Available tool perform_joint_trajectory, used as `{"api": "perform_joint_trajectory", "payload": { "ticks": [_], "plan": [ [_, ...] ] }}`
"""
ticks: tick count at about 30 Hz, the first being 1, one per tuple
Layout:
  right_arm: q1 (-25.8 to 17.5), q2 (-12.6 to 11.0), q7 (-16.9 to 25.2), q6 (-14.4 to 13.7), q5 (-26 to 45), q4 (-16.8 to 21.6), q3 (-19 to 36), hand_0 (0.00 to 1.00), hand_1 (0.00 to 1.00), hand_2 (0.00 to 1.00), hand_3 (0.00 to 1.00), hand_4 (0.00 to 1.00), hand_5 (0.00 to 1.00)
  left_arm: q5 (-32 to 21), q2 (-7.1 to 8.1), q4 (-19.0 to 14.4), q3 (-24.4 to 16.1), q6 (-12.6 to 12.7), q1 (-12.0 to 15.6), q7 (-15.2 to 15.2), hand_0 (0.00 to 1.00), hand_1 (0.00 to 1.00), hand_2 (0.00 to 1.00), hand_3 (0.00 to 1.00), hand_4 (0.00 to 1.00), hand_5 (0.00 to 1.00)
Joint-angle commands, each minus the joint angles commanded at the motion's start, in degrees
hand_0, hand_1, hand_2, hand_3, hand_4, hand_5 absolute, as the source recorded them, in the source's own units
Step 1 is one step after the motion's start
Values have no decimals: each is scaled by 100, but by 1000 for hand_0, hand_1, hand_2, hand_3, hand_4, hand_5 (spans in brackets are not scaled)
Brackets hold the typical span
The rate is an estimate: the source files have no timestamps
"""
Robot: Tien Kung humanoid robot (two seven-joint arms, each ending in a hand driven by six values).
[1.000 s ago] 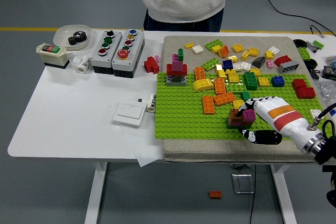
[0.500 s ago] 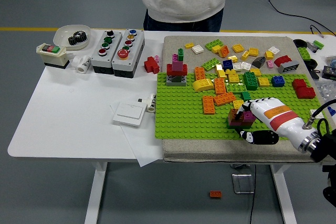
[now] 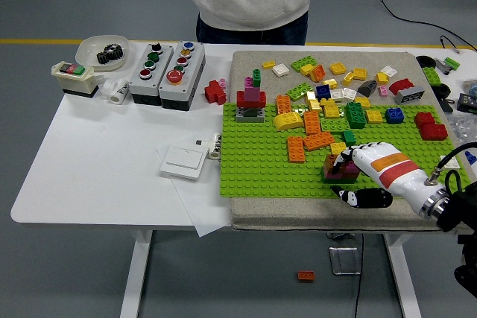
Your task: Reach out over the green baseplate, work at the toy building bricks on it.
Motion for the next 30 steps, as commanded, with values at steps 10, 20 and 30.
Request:
{"api": "perform_joint_trajectory", "payload": {
  "ticks": [10,20,30],
  "plan": [
    [-1,5,-15,34,-12,-28,-20,664,635,679,569,723,400,-30,1,1,17,2,-6,-6,793,775,772,595,663,666],
    [-14,1,-21,53,-8,-16,-10,662,633,677,569,728,405,-35,3,1,20,-1,-11,-6,793,775,772,595,663,667],
    [-27,8,-12,-38,13,121,181,674,640,688,572,739,409,-28,2,0,16,-5,-4,0,794,775,772,595,663,666]
  ]
}}
